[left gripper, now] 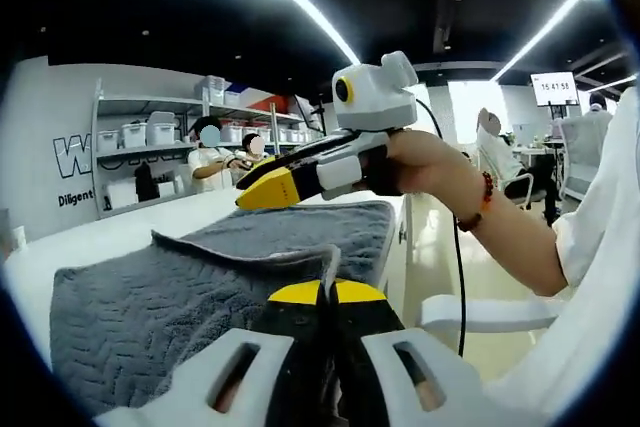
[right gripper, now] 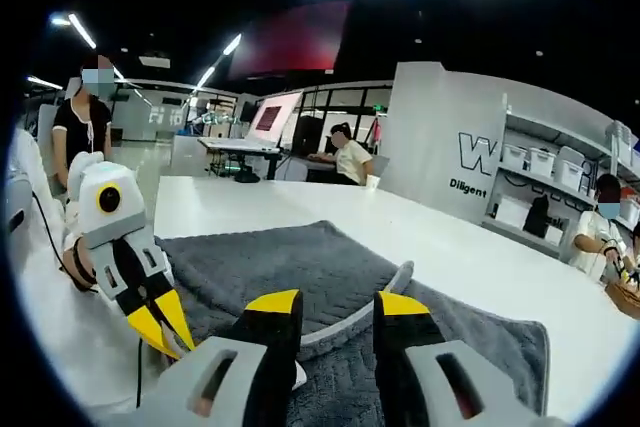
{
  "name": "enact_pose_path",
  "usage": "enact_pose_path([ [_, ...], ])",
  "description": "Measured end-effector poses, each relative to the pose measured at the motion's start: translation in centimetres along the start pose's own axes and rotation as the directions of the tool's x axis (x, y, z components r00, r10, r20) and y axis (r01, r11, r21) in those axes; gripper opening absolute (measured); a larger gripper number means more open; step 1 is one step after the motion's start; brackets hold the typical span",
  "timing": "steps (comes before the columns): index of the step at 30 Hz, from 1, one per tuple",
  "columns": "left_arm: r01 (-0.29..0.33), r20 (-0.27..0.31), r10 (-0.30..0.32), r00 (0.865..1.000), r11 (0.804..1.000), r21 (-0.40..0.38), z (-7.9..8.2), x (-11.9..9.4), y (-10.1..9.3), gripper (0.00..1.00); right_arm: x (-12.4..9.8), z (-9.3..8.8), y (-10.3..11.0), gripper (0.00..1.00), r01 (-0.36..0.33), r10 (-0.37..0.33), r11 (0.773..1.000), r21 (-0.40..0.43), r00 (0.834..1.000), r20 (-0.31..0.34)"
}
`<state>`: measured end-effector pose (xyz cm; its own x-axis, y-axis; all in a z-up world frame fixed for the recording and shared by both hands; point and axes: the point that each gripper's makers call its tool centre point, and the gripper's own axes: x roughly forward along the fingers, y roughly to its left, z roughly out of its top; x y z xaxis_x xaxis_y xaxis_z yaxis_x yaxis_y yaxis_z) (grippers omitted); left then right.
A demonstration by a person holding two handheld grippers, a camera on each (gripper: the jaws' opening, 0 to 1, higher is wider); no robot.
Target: Open the folded towel by lifting each exposed corner and separating the folded layers until the towel lies flat within the target outline without major curled edges
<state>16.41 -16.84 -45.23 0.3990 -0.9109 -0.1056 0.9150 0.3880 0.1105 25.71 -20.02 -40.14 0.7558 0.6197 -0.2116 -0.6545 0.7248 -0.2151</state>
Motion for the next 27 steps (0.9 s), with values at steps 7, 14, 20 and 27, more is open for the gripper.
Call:
enact_pose_path([
  [7,0.007,0.013,-0.007,1.0,1.0,0.001,0.4,-0.1,-0.1,0.0,1.0,-0.2,-0.1,0.24,-0.01,0.01,1.0,-0.009,0.999,-0.031],
  [14,0.014,0.007,-0.014,1.0,1.0,0.016,0.4,-0.1,-0.2,0.01,1.7,0.5,-0.8,0.24,0.003,-0.003,1.0,0.001,0.999,-0.032],
  [20,0.01,0.016,-0.011,1.0,1.0,0.022,0.7,-0.3,-0.1,0.01,2.4,1.1,-0.6,0.24,-0.007,0.007,1.0,-0.006,0.999,-0.035],
  [27,0.017,0.022,-0.017,1.0,1.0,0.013,0.8,-0.3,-0.1,0.01,3.6,1.1,-0.6,0.24,-0.018,0.017,1.0,-0.011,0.998,-0.054],
])
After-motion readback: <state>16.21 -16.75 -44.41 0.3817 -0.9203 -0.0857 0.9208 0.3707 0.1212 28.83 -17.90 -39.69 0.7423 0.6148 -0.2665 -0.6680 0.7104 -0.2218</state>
